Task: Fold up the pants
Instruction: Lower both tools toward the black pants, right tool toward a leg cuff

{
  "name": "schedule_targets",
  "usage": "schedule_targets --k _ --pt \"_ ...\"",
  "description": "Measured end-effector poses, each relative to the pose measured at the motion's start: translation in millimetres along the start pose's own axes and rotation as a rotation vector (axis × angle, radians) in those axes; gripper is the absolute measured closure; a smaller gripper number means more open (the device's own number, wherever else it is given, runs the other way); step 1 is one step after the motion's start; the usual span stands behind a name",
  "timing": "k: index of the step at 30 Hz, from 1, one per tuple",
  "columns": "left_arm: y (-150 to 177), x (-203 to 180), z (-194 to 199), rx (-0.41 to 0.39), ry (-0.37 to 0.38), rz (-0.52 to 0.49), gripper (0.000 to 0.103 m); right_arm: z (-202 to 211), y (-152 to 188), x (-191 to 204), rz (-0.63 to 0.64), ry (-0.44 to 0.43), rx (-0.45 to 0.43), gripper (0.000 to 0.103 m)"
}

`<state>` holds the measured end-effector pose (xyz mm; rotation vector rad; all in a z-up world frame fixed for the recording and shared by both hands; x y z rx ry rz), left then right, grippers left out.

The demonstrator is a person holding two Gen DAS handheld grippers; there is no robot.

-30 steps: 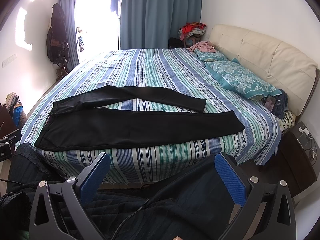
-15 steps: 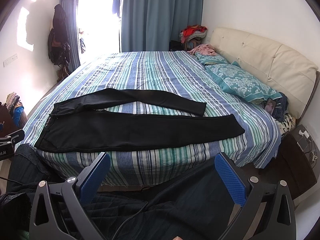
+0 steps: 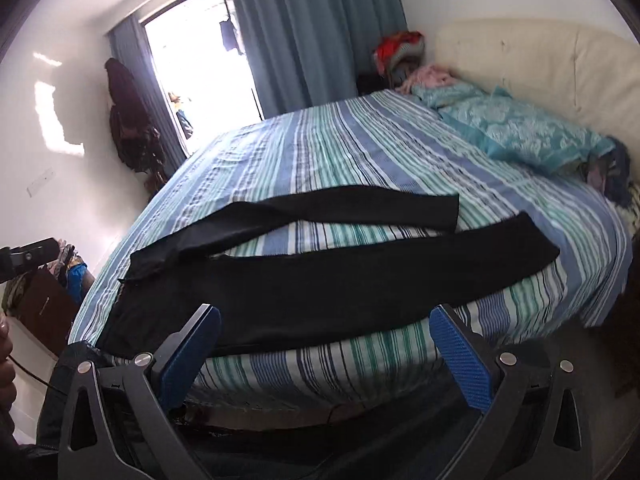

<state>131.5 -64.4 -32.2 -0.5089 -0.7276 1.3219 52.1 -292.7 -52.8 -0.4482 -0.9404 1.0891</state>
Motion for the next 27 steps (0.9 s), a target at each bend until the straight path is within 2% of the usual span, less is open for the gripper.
schedule_targets --k 2,5,6,9,14,16,21,23,25,27 --pt "1.7 -1.6 -13.6 0.028 -0.019 -0.01 0.001 -12.3 -9.0 -25.4 0.004 0.041 -0.008 0.0" --pt "8.4 -3.7 -37.6 0.088 -0.045 -0.015 0.001 -22.5 -51.2 -68.2 0.126 0.174 -0.1 0.0" --pt "10.0 -3.9 -45.8 0.11 -0.052 -0.013 0.001 -35.2 -65.4 -84.9 0.176 0.223 -0.094 0.0" --pt "14.8 -6.0 -65.6 0.173 -0.063 -0.004 0.001 -100.9 -83.6 -130.5 0.31 0.314 0.092 0.0" --pt "11.4 -2.0 -81.9 0.205 -0.108 -0.005 0.001 -168.9 -80.3 -169.0 0.482 0.276 0.229 0.001" --pt "9.9 -0.3 -90.0 0.219 -0.124 -0.003 0.001 -181.1 -80.0 -182.7 0.471 0.256 0.258 0.001" --pt "11.1 -6.8 -108.8 0.271 -0.118 -0.007 0.001 -192.3 -87.9 -201.3 0.44 0.204 0.268 0.001" --pt "10.4 -13.5 -112.7 0.276 -0.111 -0.019 0.001 -200.5 -92.9 -204.8 0.457 0.189 0.287 0.004" --pt "10.6 -21.0 -114.3 0.28 -0.103 -0.032 0.001 -213.4 -97.7 -208.5 0.468 0.177 0.31 0.013" --pt "10.9 -26.8 -116.1 0.282 -0.097 -0.046 0.001 -228.1 -99.4 -210.1 0.478 0.167 0.34 0.016"
Point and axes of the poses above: each gripper's, at about its wrist camera, not at the fingertips, and z roughly against the way its jaws point, x to its left, y to its underside, the point moved 6 cm from there along -z, roughly the way its jaws point, and after that the axes turned 11 degrees about -y, right-handed, at the moved point
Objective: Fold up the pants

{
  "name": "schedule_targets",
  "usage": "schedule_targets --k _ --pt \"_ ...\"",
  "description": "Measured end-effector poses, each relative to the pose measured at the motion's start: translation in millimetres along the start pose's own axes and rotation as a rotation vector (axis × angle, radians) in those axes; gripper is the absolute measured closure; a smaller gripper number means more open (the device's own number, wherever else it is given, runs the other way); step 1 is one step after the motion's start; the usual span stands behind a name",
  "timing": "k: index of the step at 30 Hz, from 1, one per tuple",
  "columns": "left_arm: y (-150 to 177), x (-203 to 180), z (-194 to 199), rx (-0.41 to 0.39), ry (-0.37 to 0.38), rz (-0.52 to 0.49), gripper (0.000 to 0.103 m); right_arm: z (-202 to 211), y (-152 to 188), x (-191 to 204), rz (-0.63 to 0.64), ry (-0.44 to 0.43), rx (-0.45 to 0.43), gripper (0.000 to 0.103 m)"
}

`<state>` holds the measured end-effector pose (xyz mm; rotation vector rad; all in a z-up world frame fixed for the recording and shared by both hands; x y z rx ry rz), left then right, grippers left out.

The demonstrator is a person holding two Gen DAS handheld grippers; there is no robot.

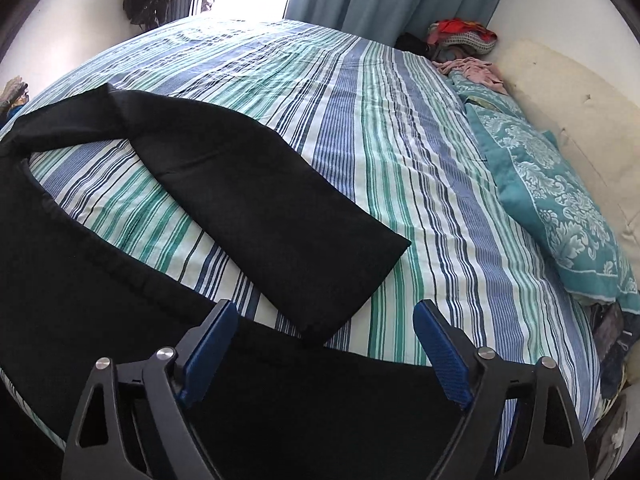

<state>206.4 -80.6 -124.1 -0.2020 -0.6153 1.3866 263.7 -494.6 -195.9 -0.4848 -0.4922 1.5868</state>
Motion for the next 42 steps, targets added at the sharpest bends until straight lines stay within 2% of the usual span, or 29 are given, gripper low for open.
schedule_targets --k 4,6,8,9,10,11,13,16,18,20,21,22,24,27,32,33,35,36,37,38,39,40,42 --pt "-0.1 -3.7 -10.9 0.016 -0.015 -0.018 0.001 -34.9 -4.2 -2.8 0.07 0.041 0.087 0.021" --pt "1.1 -4.1 -21.4 0.04 -0.017 -0.016 0.001 -50.2 0.5 -1.7 0.114 0.021 0.141 0.024" --pt "2.3 -4.8 -33.0 0.067 -0.021 -0.012 0.001 -54.6 2.0 3.3 0.169 -0.018 0.157 0.04" --pt "3.2 -5.2 -39.2 0.081 -0.023 -0.013 0.001 -54.3 0.7 5.1 0.184 -0.03 0.165 0.069" --pt "2.6 -5.6 -44.9 0.095 -0.025 -0.013 0.001 -53.4 -1.8 6.4 0.202 -0.021 0.176 0.091" --pt "1.4 -5.3 -49.0 0.104 -0.025 -0.009 0.001 -51.4 -6.3 6.2 0.215 -0.003 0.192 0.092" --pt "-6.2 -3.7 -53.5 0.103 -0.021 0.003 0.001 -34.6 -34.1 -2.9 0.182 -0.016 0.156 0.092" --pt "-23.4 -3.4 -58.2 0.097 -0.006 0.035 0.001 -16.1 -119.3 -39.8 0.097 -0.013 0.079 0.093" --pt "-37.5 -6.3 -60.4 0.092 0.023 0.065 0.001 -20.9 -190.8 -75.3 -0.02 -0.016 0.03 0.092" --pt "-49.6 -12.6 -62.4 0.087 0.046 0.075 0.001 -41.3 -249.8 -115.3 -0.217 -0.067 -0.006 0.067" --pt "-54.1 -15.6 -63.0 0.083 0.048 0.075 0.001 -50.6 -268.8 -134.3 -0.287 -0.042 -0.026 0.046" --pt "-56.9 -17.7 -63.2 0.076 0.05 0.076 0.001 -55.6 -279.5 -151.1 -0.323 0.002 -0.072 0.045" --pt "-57.4 -20.3 -66.1 0.066 0.057 0.078 0.001 -71.1 -275.6 -177.8 -0.431 0.018 -0.105 0.045" --pt "-49.6 -26.3 -81.4 0.109 0.058 0.065 0.001 -112.1 -226.8 -200.4 -0.656 -0.068 -0.063 0.045" --pt "-35.1 -35.1 -106.9 0.189 0.046 0.045 0.001 -173.6 -147.4 -196.7 -0.878 -0.226 0.0 0.045" --pt "-33.4 -36.4 -109.9 0.197 0.04 0.042 0.001 -181.7 -141.0 -196.5 -0.918 -0.259 -0.013 0.044" --pt "-32.0 -40.8 -114.7 0.209 0.032 0.036 0.001 -183.2 -144.9 -201.3 -0.957 -0.289 -0.108 0.042" --pt "-31.4 -42.9 -116.6 0.213 0.03 0.032 0.001 -186.5 -149.1 -203.3 -0.981 -0.332 -0.137 0.042" --pt "-30.7 -44.6 -117.5 0.218 0.029 0.027 0.001 -193.2 -153.3 -203.2 -0.996 -0.367 -0.126 0.05" --pt "-29.1 -45.1 -117.6 0.222 0.028 0.023 0.001 -199.7 -158.6 -200.8 -0.969 -0.363 -0.074 0.065" --pt "-29.2 -46.9 -117.5 0.224 0.03 0.02 0.001 -202.2 -167.0 -196.4 -0.892 -0.317 -0.013 0.083" --pt "-29.9 -49.4 -116.4 0.22 0.036 0.018 0.001 -198.3 -178.9 -192.8 -0.818 -0.287 0.004 0.083" --pt "-29.4 -53.0 -115.2 0.21 0.045 0.013 0.001 -169.1 -210.0 -192.6 -0.676 -0.213 -0.104 0.083"
Point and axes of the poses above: each gripper's, at about its wrist camera, not at the fingertips, and z roughly against the way its jaws point, x to its left, y to its underside, the point moved 6 cm from there along -z, roughly the way its jaws point, and after that the axes turned 11 degrees about -y, right-handed, at the moved point
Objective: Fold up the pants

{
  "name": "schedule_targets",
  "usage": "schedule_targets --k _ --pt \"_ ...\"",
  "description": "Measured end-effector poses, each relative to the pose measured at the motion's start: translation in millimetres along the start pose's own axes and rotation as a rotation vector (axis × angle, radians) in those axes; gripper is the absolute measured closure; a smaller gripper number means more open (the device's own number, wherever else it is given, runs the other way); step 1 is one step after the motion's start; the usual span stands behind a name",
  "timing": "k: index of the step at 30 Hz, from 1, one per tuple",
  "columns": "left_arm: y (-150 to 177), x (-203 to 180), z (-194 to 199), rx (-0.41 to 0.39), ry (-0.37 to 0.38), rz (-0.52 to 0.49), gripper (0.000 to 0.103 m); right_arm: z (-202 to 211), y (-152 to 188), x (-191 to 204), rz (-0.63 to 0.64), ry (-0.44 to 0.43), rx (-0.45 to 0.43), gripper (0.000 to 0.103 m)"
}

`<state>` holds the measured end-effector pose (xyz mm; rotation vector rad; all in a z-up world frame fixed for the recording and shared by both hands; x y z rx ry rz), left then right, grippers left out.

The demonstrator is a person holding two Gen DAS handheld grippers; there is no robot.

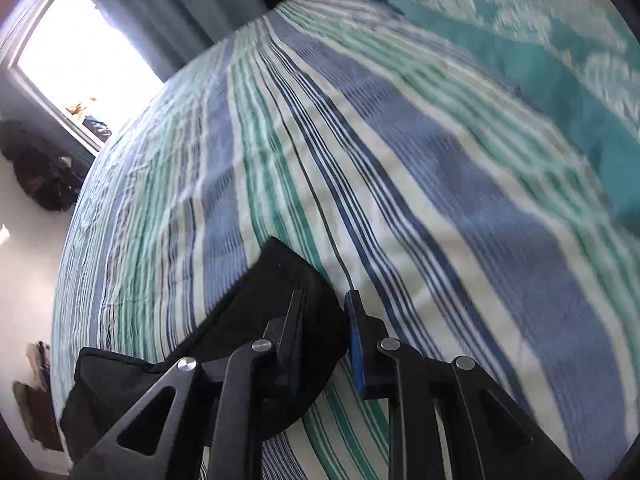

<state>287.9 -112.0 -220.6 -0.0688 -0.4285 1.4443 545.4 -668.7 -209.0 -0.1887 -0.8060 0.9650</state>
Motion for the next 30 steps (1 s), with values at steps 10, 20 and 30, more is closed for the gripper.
schedule_targets --k 10,20,30 --pt "1.7 -16.1 0.2 -0.011 0.005 -0.053 0.001 -4.6 -18.5 -15.8 0.145 0.267 0.085 0.058" --pt "-91.9 50.4 -33.2 -0.225 -0.185 0.118 0.001 -50.5 77.1 136.7 0.077 -0.318 0.146 0.057" --pt "-34.5 4.2 -22.6 -0.152 0.017 0.024 0.003 74.4 323.6 240.7 0.349 -0.335 0.183 0.035"
Point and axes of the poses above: each gripper's, at about its wrist camera, not at the fingertips, and z roughly against the way its jaws point, x to its left, y to its underside, the point moved 6 cm from there along -z, roughly the way its jaws point, and after that the axes turned 11 degrees about -y, right-handed, at the moved point
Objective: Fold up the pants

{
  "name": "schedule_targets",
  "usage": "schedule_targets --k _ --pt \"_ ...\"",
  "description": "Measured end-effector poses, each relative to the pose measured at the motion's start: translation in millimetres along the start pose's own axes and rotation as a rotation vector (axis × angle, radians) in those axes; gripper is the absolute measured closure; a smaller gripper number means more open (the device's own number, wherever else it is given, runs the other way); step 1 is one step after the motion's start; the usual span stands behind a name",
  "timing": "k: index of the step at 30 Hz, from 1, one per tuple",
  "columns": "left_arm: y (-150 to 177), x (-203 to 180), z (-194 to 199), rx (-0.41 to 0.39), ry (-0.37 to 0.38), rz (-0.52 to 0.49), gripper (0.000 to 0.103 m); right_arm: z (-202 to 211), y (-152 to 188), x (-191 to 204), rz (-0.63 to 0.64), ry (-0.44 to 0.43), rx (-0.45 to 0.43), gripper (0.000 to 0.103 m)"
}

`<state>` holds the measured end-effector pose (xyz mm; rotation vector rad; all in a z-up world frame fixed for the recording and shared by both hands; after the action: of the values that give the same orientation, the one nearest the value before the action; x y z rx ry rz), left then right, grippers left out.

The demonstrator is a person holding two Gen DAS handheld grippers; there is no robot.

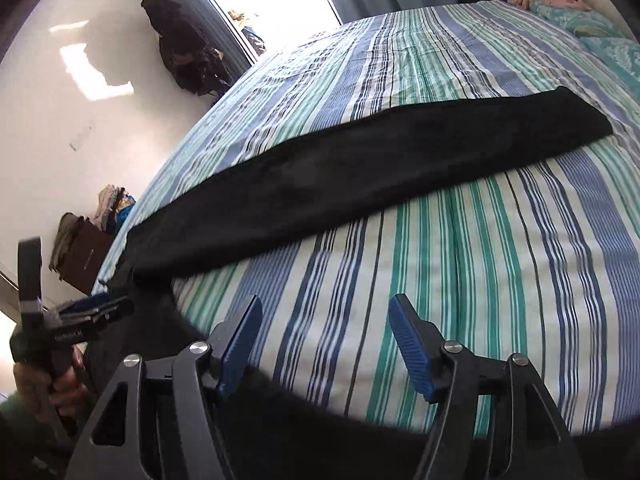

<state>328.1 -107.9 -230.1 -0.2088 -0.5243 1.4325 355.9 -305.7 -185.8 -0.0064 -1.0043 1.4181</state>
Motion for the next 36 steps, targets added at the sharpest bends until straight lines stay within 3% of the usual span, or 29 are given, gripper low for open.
schedule_targets --k 3,6,10,12,14,16,19,23,25,27,30,36 --pt "25.7 -32.4 3.3 0.013 0.056 -0.086 0.003 47.9 64.8 -9.7 -0.038 0.14 0.008 0.035" --pt "41.7 -54.0 -2.7 -0.016 0.01 -0.168 0.003 99.7 109.6 -54.2 -0.157 0.348 -0.017 0.035" --pt "44.6 -56.6 -0.1 -0.03 0.0 -0.171 0.003 166.8 134.0 -100.0 -0.354 0.517 -0.166 0.035" --pt "43.1 -52.8 1.1 -0.036 -0.003 -0.158 0.003 176.9 127.8 -95.0 -0.342 0.52 -0.22 0.034" --pt "47.8 -51.8 -7.8 -0.029 -0.034 -0.155 0.0 166.0 116.4 -78.1 -0.28 0.512 -0.218 0.033" --pt "51.8 -48.8 -17.4 -0.011 -0.003 -0.121 0.0 144.8 111.3 -50.3 -0.217 0.454 -0.198 0.025" --pt "51.1 -48.1 -19.4 -0.04 0.012 -0.092 0.0 99.0 112.4 -11.3 -0.08 0.387 -0.102 0.022" --pt "50.2 -52.6 -20.1 -0.071 0.005 -0.094 0.0 57.4 112.2 15.4 0.166 0.416 -0.003 0.022" --pt "49.4 -55.5 -20.7 -0.077 -0.001 -0.098 0.0 44.7 116.4 19.4 0.226 0.408 0.036 0.021" --pt "51.0 -56.5 -20.6 -0.086 -0.007 -0.101 0.0 40.8 121.8 20.8 0.228 0.404 0.043 0.017" --pt "49.0 -60.8 -21.2 -0.105 -0.015 -0.1 0.0 41.7 121.7 11.1 0.185 0.398 0.042 0.002" --pt "54.6 -54.5 -18.2 -0.125 -0.022 -0.101 0.0 41.1 121.2 -0.9 0.132 0.371 0.045 0.0"
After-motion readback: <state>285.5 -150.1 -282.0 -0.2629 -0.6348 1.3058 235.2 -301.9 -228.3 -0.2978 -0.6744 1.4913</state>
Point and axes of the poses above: each gripper's, at about its wrist camera, not at the fingertips, and z roughly against the way its jaws point, x to its left, y to its underside, the point moved 6 cm from there along -z, roughly the way its jaws point, and after that the axes turned 11 degrees about -y, right-handed, at the moved point
